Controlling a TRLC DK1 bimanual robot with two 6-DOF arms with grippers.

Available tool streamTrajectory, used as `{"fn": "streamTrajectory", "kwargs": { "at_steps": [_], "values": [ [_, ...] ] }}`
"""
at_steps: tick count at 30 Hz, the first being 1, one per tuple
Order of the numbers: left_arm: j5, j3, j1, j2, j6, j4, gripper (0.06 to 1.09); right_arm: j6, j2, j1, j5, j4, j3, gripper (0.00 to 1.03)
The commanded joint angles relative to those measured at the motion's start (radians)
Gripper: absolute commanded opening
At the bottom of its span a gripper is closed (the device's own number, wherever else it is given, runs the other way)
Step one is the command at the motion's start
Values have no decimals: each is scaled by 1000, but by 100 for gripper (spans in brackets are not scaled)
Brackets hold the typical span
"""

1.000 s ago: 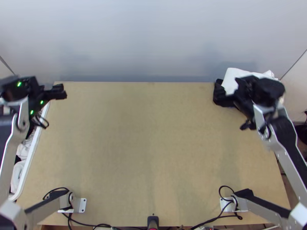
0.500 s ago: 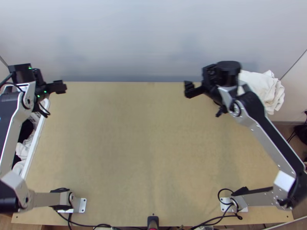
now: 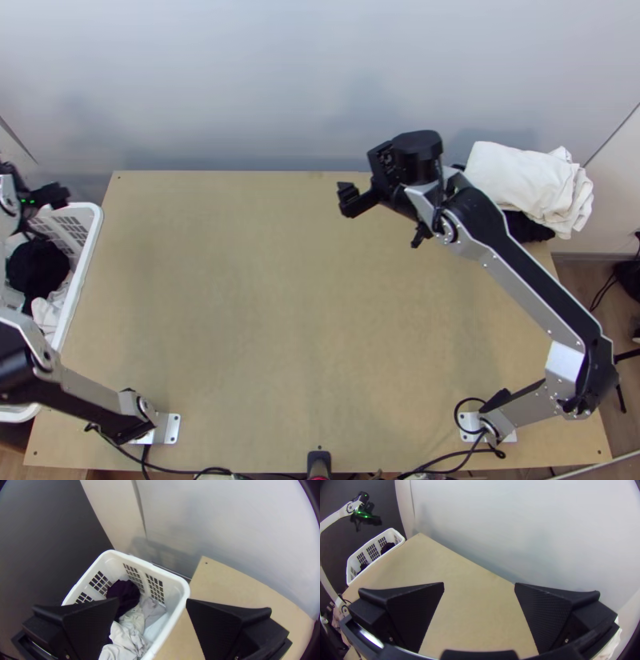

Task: Fold the t-shirt

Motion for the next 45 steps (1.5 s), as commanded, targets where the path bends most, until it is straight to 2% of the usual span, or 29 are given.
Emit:
{"fn": "streamTrajectory", "kwargs": {
  "at_steps": [1, 12, 22, 41, 45],
  "values": [
    [-2, 99, 148, 187, 52, 33, 104, 4, 18, 62, -1, -4, 15, 98],
    [-3, 378, 271, 534, 114, 46, 104, -2, -15, 92, 4, -40, 4, 98],
    [-3, 611, 265, 806, 172, 30, 104, -11, -24, 97, 24, -60, -30, 98],
    [-7, 680, 216, 1020, 212, 204, 104, -34, 18, 98, 94, -65, -34, 98],
    [-43, 685, 225, 1057, 250, 263, 104, -42, 27, 100, 106, -65, -33, 98]
  ]
}}
